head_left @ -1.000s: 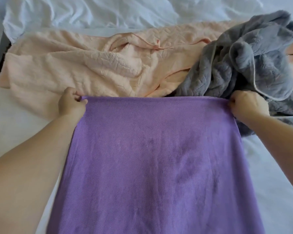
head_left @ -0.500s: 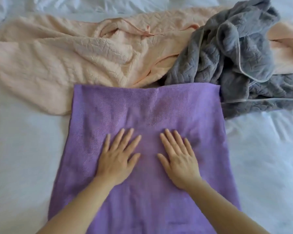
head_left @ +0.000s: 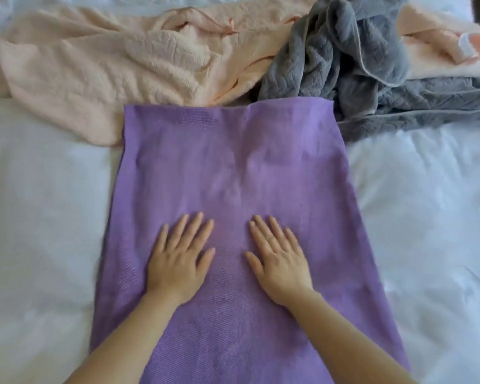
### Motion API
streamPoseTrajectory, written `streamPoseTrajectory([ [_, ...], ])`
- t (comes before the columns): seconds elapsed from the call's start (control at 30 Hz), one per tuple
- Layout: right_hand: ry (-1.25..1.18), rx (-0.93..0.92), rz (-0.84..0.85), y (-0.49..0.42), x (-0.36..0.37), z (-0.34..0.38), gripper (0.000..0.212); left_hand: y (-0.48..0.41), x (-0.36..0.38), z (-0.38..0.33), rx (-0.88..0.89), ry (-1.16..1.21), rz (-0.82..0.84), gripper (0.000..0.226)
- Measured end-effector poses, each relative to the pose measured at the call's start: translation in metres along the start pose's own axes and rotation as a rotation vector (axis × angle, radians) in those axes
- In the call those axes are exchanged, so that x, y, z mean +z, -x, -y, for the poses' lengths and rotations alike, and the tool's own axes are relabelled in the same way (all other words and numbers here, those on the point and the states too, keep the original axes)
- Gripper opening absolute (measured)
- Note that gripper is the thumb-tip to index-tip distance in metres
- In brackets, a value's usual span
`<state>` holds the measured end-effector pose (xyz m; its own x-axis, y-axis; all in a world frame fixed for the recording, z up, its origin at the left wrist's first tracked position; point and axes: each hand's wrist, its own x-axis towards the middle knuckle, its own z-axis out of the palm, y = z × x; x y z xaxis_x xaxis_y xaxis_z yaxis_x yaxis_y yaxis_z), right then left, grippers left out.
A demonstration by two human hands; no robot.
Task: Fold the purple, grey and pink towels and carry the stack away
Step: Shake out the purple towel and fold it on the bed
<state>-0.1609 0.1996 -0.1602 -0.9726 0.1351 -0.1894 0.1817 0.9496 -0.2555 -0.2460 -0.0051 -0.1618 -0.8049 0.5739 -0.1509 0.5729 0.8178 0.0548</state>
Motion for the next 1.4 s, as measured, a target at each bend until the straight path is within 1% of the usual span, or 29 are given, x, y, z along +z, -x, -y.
streamPoseTrajectory([
  [0.03,0.038,0.054,-0.023,0.009,0.002,-0.020,0.062,0.005,0.004,0.015,-0.066,-0.012,-0.012,0.057],
  [0.07,0.081,0.141,-0.051,0.017,0.002,-0.044,0.062,0.009,0.006,0.031,-0.112,-0.037,-0.015,0.058],
  [0.13,0.125,0.343,-0.052,0.033,-0.007,-0.086,0.061,0.014,0.002,0.057,-0.184,-0.081,0.000,0.062],
  [0.2,0.075,0.493,-0.078,0.042,-0.018,-0.095,0.062,0.020,-0.006,0.052,-0.283,-0.050,-0.033,0.064],
  [0.23,0.039,0.511,-0.136,0.046,-0.019,-0.081,0.060,0.026,-0.010,0.036,-0.311,-0.017,-0.075,0.064],
  [0.27,-0.009,0.474,-0.188,0.051,-0.019,-0.058,0.058,0.036,-0.013,0.014,-0.287,0.014,-0.109,0.063],
  [0.3,-0.065,0.390,-0.223,0.059,-0.014,-0.032,0.057,0.049,-0.014,-0.011,-0.206,0.044,-0.134,0.060],
  [0.33,-0.110,0.282,-0.226,0.070,-0.006,-0.005,0.056,0.066,-0.011,-0.034,-0.086,0.062,-0.139,0.057],
  [0.37,-0.123,0.176,-0.187,0.087,0.007,0.019,0.055,0.087,-0.005,-0.051,0.037,0.063,-0.117,0.055],
  [0.4,-0.105,0.100,-0.118,0.106,0.018,0.035,0.055,0.108,0.003,-0.058,0.110,0.056,-0.082,0.053],
  [0.43,-0.067,0.079,-0.076,0.124,0.026,0.039,0.055,0.125,0.009,-0.053,0.112,0.053,-0.045,0.051],
  [0.5,-0.007,0.138,-0.061,0.146,0.031,0.013,0.057,0.149,0.020,-0.025,0.020,0.023,-0.043,0.052],
  [0.57,0.071,0.235,-0.086,0.165,0.031,-0.026,0.061,0.167,0.025,0.004,-0.054,-0.055,-0.053,0.054],
  [0.63,0.095,0.372,-0.085,0.184,0.023,-0.060,0.061,0.186,0.022,0.019,-0.184,-0.074,-0.036,0.058],
  [0.7,0.046,0.519,-0.094,0.201,0.019,-0.064,0.061,0.202,0.016,0.007,-0.309,-0.030,-0.074,0.063],
  [0.73,0.003,0.542,-0.126,0.208,0.018,-0.050,0.061,0.210,0.014,-0.011,-0.306,-0.006,-0.107,0.062],
  [0.77,-0.040,0.494,-0.167,0.216,0.019,-0.029,0.059,0.220,0.016,-0.035,-0.242,0.013,-0.142,0.060],
  [0.8,-0.061,0.380,-0.194,0.225,0.024,-0.004,0.057,0.232,0.020,-0.062,-0.146,0.020,-0.151,0.058],
  [0.83,-0.046,0.239,-0.178,0.238,0.032,0.021,0.057,0.245,0.024,-0.085,-0.059,0.021,-0.152,0.056],
  [0.87,-0.014,0.121,-0.145,0.254,0.042,0.038,0.056,0.258,0.029,-0.099,-0.020,0.024,-0.151,0.055],
  [0.9,0.010,0.067,-0.107,0.270,0.049,0.042,0.056,0.271,0.037,-0.101,-0.026,0.030,-0.148,0.055],
  [0.93,0.022,0.080,-0.086,0.285,0.054,0.034,0.056,0.285,0.046,-0.094,-0.060,0.024,-0.144,0.055],
  [1.0,0.070,0.184,-0.119,0.314,0.063,0.000,0.059,0.315,0.062,-0.069,-0.114,-0.025,-0.169,0.055],
  [1.07,0.123,0.252,-0.151,0.343,0.067,-0.032,0.063,0.342,0.075,-0.047,-0.149,-0.074,-0.205,0.056],
  [1.1,0.120,0.281,-0.141,0.354,0.070,-0.043,0.064,0.353,0.079,-0.041,-0.196,-0.072,-0.211,0.056],
  [1.17,0.064,0.351,-0.146,0.371,0.076,-0.055,0.067,0.373,0.087,-0.043,-0.351,-0.007,-0.248,0.057],
  [1.27,-0.081,0.481,-0.209,0.392,0.085,-0.057,0.072,0.398,0.094,-0.053,-0.558,0.196,-0.323,0.055],
  [1.33,-0.238,0.539,-0.305,0.403,0.090,-0.053,0.072,0.410,0.093,-0.059,-0.597,0.347,-0.361,0.058],
  [1.4,-0.448,0.587,-0.425,0.410,0.092,-0.048,0.073,0.416,0.089,-0.062,-0.640,0.606,-0.399,0.067],
])
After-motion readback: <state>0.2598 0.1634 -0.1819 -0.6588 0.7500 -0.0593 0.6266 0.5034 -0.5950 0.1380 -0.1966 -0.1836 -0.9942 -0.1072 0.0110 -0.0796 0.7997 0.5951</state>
